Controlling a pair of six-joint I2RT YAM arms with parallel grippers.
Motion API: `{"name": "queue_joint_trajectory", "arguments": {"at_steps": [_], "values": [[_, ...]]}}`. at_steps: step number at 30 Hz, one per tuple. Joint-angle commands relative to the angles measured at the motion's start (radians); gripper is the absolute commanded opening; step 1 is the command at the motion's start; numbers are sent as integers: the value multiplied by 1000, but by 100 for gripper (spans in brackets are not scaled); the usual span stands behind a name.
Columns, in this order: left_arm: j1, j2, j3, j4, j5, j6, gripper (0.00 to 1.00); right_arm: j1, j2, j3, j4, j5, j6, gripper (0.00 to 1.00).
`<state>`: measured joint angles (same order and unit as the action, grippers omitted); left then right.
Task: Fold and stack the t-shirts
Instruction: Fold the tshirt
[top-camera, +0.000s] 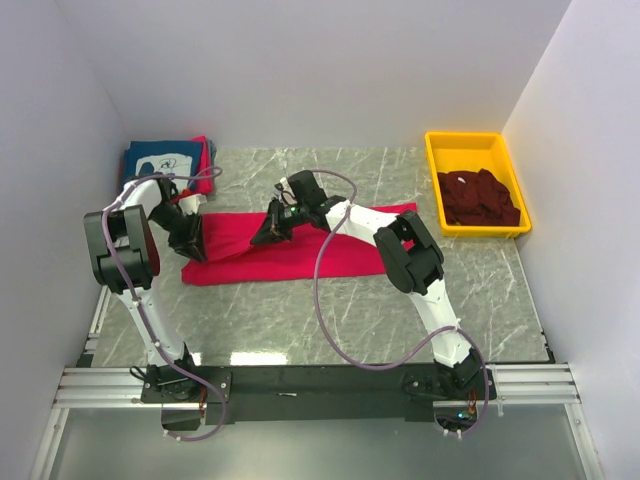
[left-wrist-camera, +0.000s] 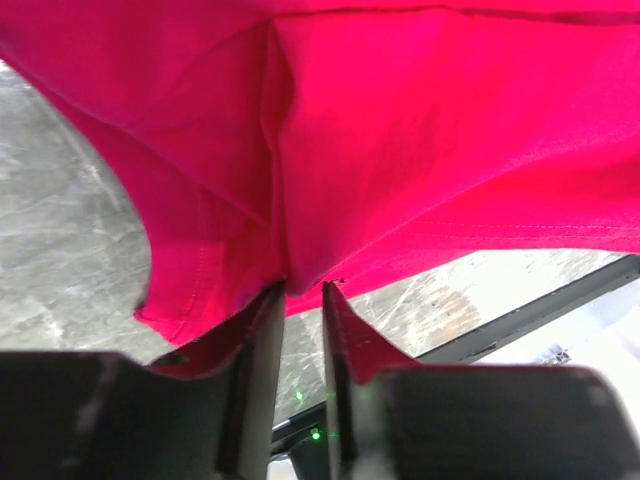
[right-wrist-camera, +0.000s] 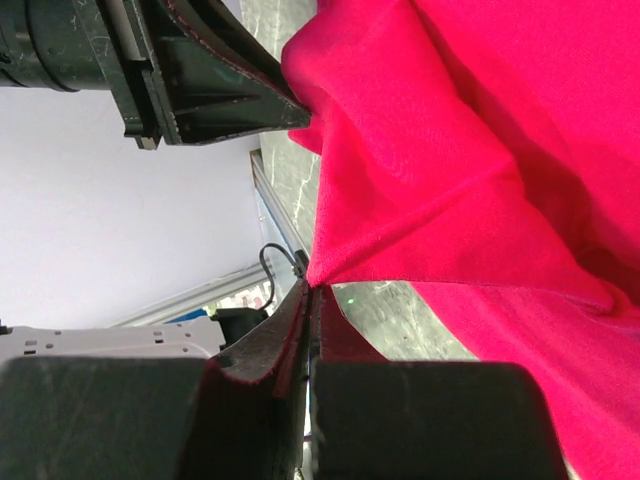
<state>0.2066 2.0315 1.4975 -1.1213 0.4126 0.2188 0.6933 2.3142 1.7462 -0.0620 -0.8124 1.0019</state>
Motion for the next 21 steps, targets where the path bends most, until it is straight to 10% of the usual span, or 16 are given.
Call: {"name": "queue_joint_trajectory", "arguments": {"at_steps": [1,6,21], "values": [[-7,-19,-2,26,35,-19,24,-11,16,3,28,-22,-5,0],[-7,-16,38,31,46,-33,1,-26,20,4,8,-14,-45,0],[-6,-33,63,28,77,-45,1,-72,76,58,-29,-5,-154,0]]}}
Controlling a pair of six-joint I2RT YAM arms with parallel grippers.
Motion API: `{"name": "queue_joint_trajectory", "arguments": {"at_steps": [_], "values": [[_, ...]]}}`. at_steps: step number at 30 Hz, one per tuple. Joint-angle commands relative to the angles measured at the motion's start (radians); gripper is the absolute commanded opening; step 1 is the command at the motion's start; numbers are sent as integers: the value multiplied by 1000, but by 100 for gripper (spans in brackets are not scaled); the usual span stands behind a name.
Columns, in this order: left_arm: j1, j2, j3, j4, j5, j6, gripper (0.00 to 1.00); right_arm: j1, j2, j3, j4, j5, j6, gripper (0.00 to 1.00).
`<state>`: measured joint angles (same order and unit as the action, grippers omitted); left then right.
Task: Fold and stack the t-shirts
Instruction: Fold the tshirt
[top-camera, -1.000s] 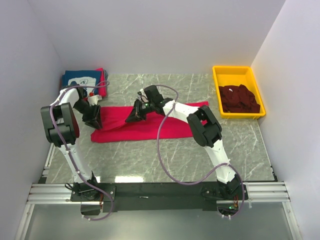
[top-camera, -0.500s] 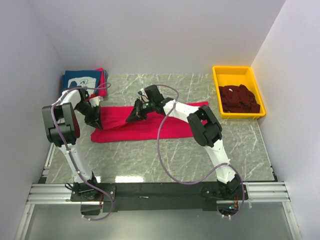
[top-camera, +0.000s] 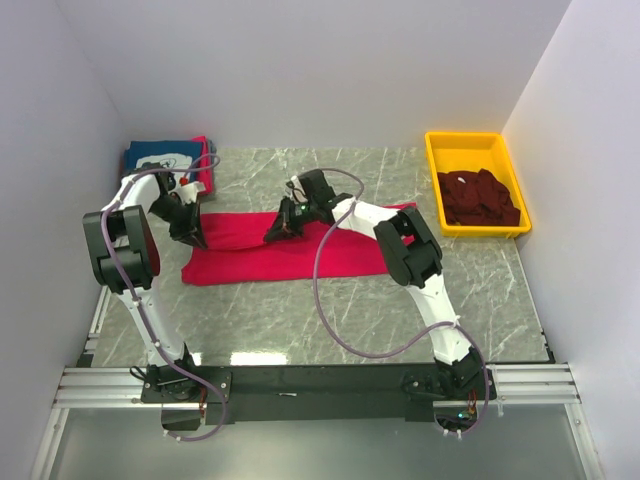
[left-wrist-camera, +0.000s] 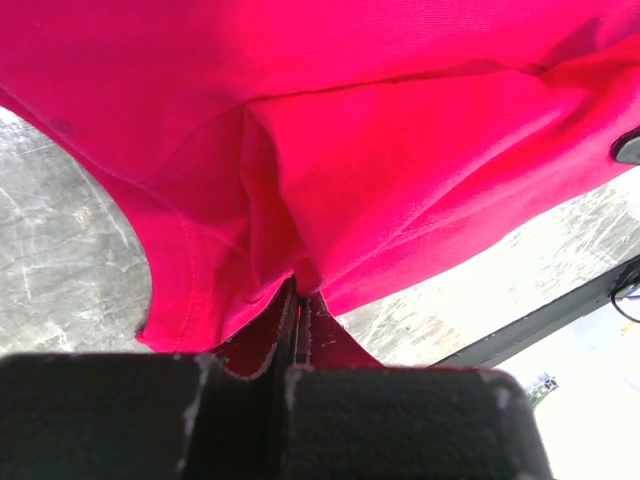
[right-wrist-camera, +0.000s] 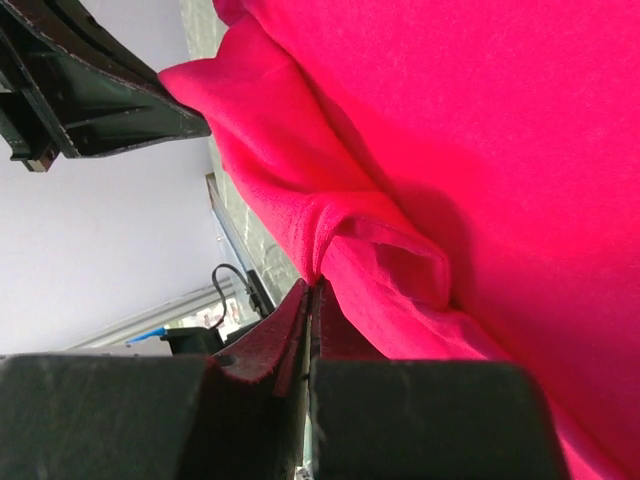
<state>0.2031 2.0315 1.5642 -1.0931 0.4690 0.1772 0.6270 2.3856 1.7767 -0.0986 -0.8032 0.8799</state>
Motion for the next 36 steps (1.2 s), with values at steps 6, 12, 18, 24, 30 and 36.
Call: {"name": "queue_joint_trajectory", "arguments": {"at_steps": [6,12,18,24,30,36], "values": [[-2,-28,-73,-5,-18,11,1,5,4,-7,8,-33,-19,0],[-2,-28,-105,24,-36,-4,6,25,15,-8,-42,-4,-48,0],[19,-68,-79,16,5,21,33,10,4,9,-165,6,-145,35],[27,-227,-92,80,166,42,38,11,-178,-30,-214,32,-288,52],[-30,-235,-156,174,250,-42,22,3,-200,30,-227,-49,-368,36],[-31,-177,-219,311,326,-131,14,53,-62,133,-38,-175,-196,30]]}}
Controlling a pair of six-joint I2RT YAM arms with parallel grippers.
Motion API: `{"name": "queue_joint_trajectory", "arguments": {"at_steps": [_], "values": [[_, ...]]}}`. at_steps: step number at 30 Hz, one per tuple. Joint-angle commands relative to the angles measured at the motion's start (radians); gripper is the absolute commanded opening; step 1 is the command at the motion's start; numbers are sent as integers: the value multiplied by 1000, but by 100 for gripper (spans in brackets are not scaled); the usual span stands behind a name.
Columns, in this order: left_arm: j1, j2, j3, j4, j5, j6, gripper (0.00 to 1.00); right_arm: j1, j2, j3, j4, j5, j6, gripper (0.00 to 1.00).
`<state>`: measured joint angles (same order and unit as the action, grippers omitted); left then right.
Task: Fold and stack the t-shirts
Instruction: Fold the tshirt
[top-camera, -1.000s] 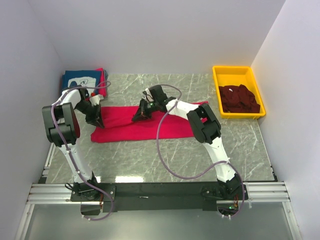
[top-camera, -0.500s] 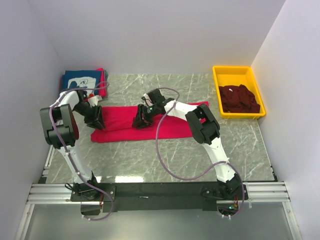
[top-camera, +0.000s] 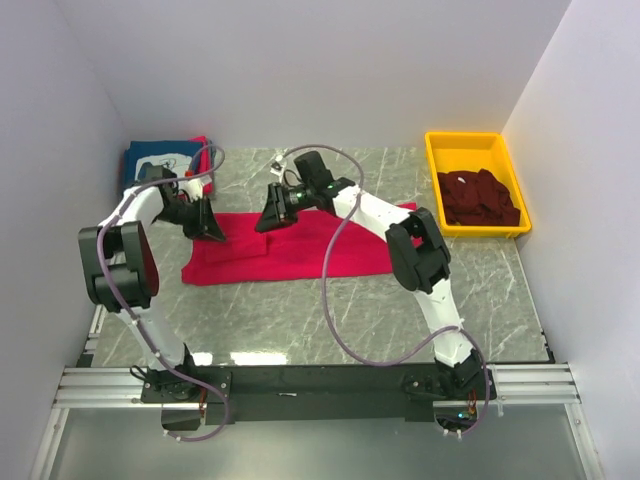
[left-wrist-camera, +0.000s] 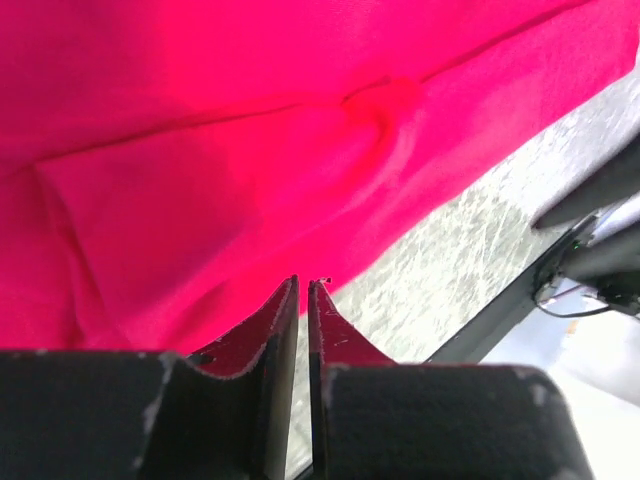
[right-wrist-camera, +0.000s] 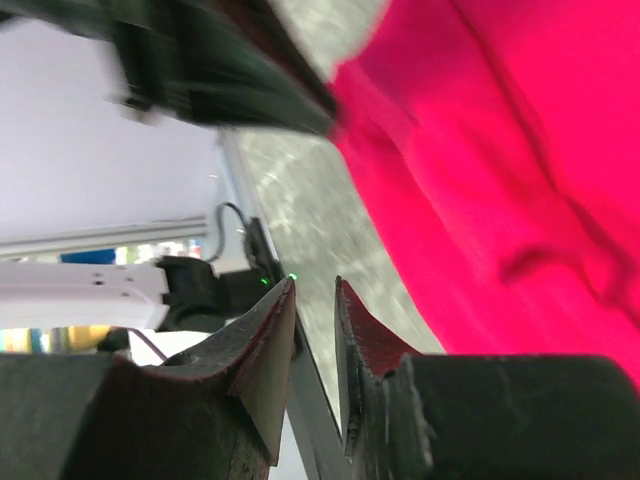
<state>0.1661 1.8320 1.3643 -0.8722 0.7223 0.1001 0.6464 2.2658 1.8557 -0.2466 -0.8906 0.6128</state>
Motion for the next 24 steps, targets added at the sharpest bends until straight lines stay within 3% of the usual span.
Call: {"name": "queue_joint_trajectory", "arguments": {"at_steps": [1,5,13,16,18,21,24], "values": [[6,36,-31,102,75,-59,14,41,86,51,151,-94,86,30],[16,93,-62,163,52,-76,13,42,176,48,240,-84,186,29],[55,268,-7,202,-3,-71,11,-33,278,31,199,-28,122,26],[56,299,39,191,-33,-66,11,-40,253,42,181,-37,94,30],[55,303,74,170,-46,-57,11,-57,216,49,158,-57,68,39],[55,271,168,96,-70,-25,16,-105,91,76,-15,-67,-98,48],[32,128,185,56,-170,33,25,-186,-65,62,-382,22,-376,48]]}}
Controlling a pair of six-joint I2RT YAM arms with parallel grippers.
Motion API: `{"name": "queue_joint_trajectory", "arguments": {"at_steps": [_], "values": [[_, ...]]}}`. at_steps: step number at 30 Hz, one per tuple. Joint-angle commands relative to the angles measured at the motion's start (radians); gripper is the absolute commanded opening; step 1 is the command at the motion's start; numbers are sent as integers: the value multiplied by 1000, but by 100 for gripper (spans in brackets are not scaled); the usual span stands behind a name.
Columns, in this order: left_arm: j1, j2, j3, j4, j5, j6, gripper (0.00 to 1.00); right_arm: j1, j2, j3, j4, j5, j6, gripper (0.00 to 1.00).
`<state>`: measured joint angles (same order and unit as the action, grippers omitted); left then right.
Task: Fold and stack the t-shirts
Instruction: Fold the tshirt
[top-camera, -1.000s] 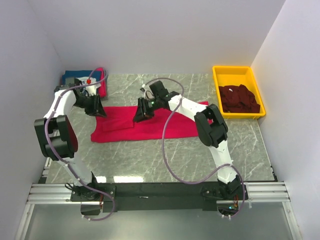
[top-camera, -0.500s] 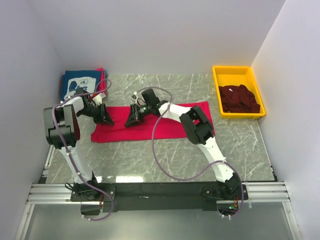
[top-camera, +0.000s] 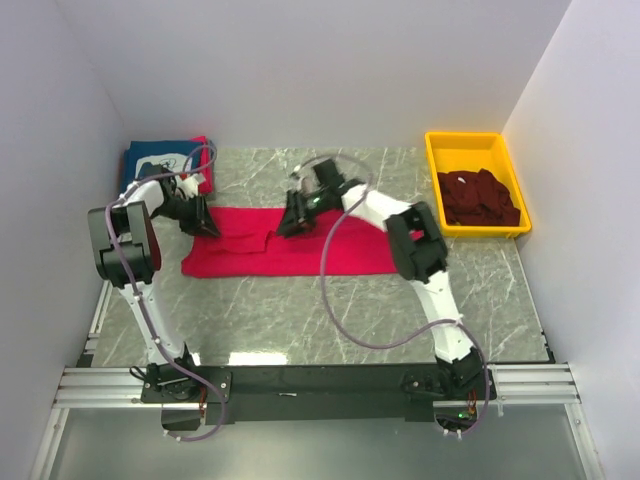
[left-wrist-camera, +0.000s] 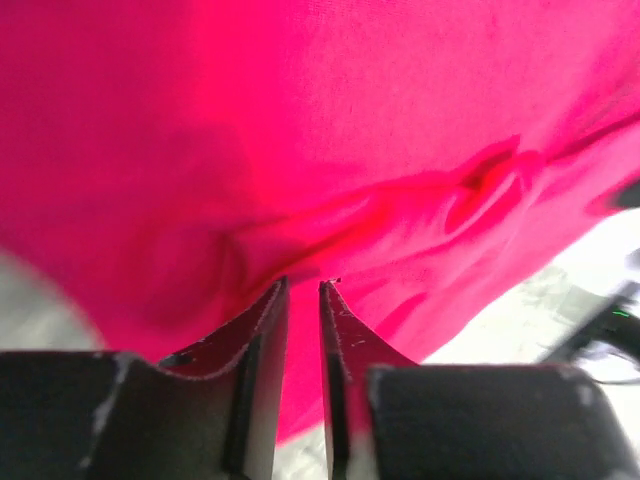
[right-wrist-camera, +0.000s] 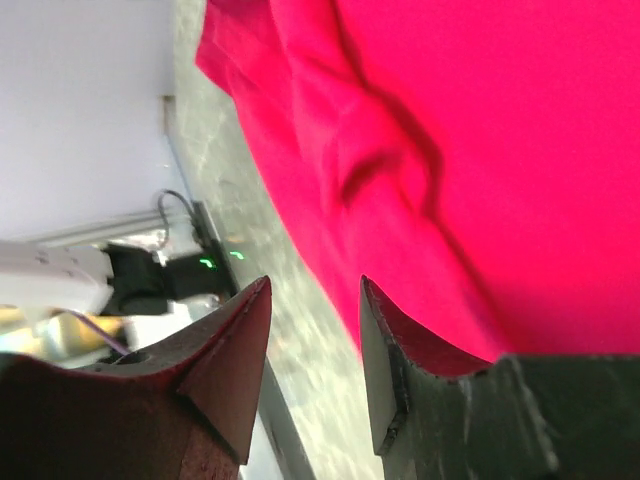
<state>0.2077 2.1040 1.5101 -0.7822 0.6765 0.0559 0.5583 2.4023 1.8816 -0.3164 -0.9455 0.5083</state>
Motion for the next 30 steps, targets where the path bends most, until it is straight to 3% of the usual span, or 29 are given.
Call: {"name": "queue_joint_trajectory", "arguments": {"at_steps": [1,6,11,23,30], "values": [[-30,-171,33,-57,-153,85,25,-118,-227,22,-381,108,-398,48],[-109,-291,-40,-89,-310,88,19,-268,-319,-85,-686,273,-666,45],[-181,-334,-175,-54,-445,38,9,-333,-359,-185,-779,544,-801,40],[-249,-217,-228,12,-578,-1,2,-325,-209,-156,-793,864,-863,35],[-249,-81,-159,34,-589,5,1,-235,-235,-396,-771,944,-884,34]]}}
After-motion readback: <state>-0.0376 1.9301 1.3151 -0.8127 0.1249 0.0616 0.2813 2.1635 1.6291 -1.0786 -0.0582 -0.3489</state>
